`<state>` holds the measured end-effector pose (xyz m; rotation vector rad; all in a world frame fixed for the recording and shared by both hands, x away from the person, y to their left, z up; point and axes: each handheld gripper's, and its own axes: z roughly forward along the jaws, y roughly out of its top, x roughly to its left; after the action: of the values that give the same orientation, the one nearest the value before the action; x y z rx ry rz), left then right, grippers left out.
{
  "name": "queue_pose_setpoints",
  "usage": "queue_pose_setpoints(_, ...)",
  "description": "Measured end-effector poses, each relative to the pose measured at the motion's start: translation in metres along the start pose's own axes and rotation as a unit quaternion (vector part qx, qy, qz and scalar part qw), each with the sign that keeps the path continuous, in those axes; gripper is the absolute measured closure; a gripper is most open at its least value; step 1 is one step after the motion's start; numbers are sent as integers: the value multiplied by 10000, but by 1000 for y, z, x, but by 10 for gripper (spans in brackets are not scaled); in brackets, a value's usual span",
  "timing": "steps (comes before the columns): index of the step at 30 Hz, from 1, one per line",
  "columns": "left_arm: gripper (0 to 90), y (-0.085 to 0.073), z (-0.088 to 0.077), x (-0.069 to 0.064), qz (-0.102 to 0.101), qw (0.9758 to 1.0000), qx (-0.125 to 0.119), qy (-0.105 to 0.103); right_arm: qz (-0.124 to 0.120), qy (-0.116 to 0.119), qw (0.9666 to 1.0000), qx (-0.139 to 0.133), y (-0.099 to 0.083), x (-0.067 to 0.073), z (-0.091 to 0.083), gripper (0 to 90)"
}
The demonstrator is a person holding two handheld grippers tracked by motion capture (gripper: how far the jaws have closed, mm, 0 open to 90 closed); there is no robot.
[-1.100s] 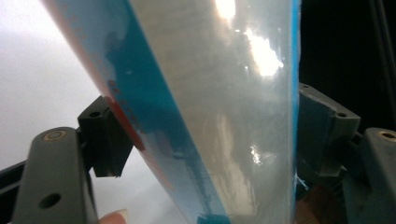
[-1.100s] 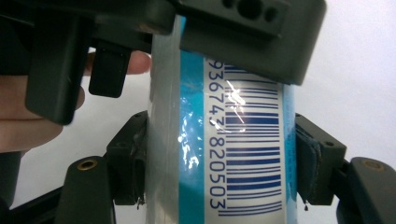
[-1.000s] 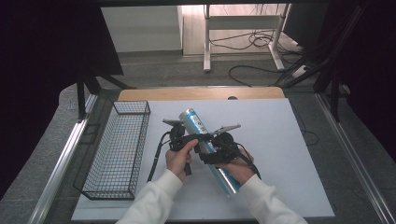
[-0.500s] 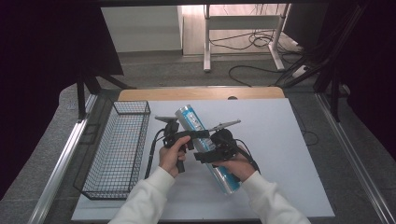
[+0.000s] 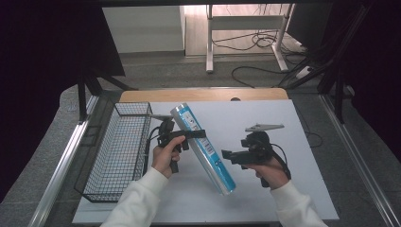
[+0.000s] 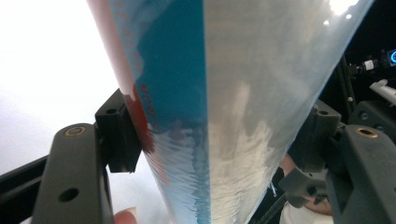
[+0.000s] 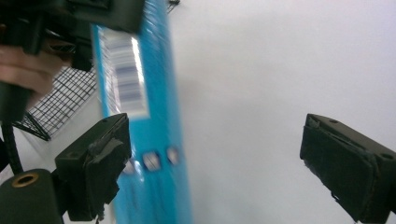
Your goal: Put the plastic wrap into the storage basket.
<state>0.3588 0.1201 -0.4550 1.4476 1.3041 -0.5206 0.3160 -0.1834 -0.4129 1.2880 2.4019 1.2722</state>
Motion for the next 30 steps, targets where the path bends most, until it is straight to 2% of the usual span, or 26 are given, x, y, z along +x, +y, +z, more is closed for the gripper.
queue_pose_setpoints(3,318,1,-5,-2,56,10000,3,35,15,-52,10000,-68,-8,-4,-7,97)
queue_pose_setpoints(4,318,3,-11,-2,95,9999,-7,77,0,-183,9998,-95,-18,-10,-13,104)
queue_pose_setpoints(5,318,3,-11,-2,95,9999,-7,77,0,-183,9998,-95,-18,-10,-13,104)
queue_pose_setpoints(7,318,5,-18,-4,133,9998,-31,108,32,-345,9994,-63,-31,-19,-18,109)
queue_pose_setpoints(11,318,6,-25,-6,178,9996,18,204,232,-481,9985,-87,-47,-36,-20,118)
queue_pose_setpoints(14,318,7,-28,-8,249,9993,47,286,245,-544,9982,-35,-49,-40,-20,120)
queue_pose_setpoints(15,318,8,-31,-9,311,9988,72,363,335,-569,9978,-71,-50,-45,-21,126)
queue_pose_setpoints(18,318,10,-35,-11,357,9981,130,487,390,-575,9976,-66,-51,-48,-21,126)
queue_pose_setpoints(23,319,13,-43,-15,426,9968,256,627,422,-596,9973,-25,-53,-49,-18,126)
queue_pose_setpoints(30,319,18,-63,-18,546,9945,379,814,435,-649,9969,8,-54,-51,-17,126)
